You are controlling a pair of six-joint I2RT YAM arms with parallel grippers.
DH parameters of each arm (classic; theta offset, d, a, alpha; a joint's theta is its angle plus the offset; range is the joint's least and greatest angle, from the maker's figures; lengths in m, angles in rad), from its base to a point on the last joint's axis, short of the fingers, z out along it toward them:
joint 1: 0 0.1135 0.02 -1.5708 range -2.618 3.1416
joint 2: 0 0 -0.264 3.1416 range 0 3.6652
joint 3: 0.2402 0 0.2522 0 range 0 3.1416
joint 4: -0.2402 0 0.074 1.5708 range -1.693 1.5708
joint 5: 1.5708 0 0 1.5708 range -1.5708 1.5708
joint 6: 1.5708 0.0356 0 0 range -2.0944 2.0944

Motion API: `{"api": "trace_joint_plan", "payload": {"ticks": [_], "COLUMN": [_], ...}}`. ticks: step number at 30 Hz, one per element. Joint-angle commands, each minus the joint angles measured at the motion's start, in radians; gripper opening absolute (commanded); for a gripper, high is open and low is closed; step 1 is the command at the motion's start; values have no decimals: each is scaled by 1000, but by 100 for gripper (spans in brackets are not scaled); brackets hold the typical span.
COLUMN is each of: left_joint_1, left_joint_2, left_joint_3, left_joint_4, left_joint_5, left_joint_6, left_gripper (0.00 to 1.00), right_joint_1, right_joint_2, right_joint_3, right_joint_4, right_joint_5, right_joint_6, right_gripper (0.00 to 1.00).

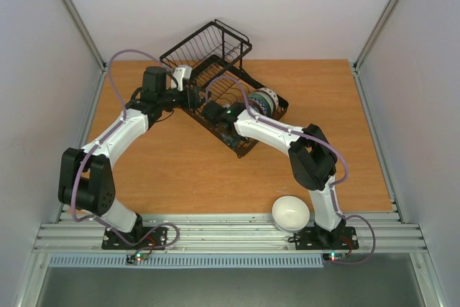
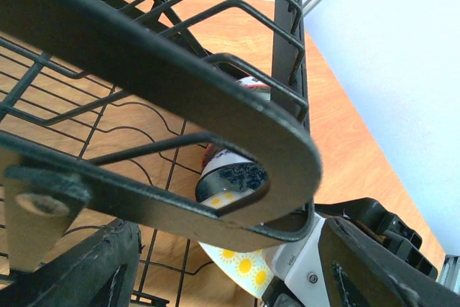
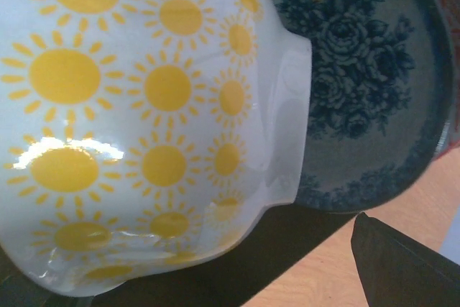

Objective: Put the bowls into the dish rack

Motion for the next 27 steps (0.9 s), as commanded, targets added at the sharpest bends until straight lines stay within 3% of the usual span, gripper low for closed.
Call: {"api": "trace_joint_plan", "payload": {"ticks": [1,15,27], "left_joint_1": [-1,1,1], "left_joint_2": [3,-2,-3], "left_joint_3": [30,27,27], "left_joint_4": [38,43,43], "left_joint_5": [31,35,37], "left_joint_6": [0,-2,-3], "left_gripper": [69,69,69], "right_joint_1": [5,-15,-19], "right_joint_2": [-27,-113,-211], "right_joint_3": [-3,-32,-82], "right_joint_4": [-11,-18,26], "right_joint_5": [101,159,110], "right_joint_6": [40,110,128], "right_gripper": [94,94,94]}}
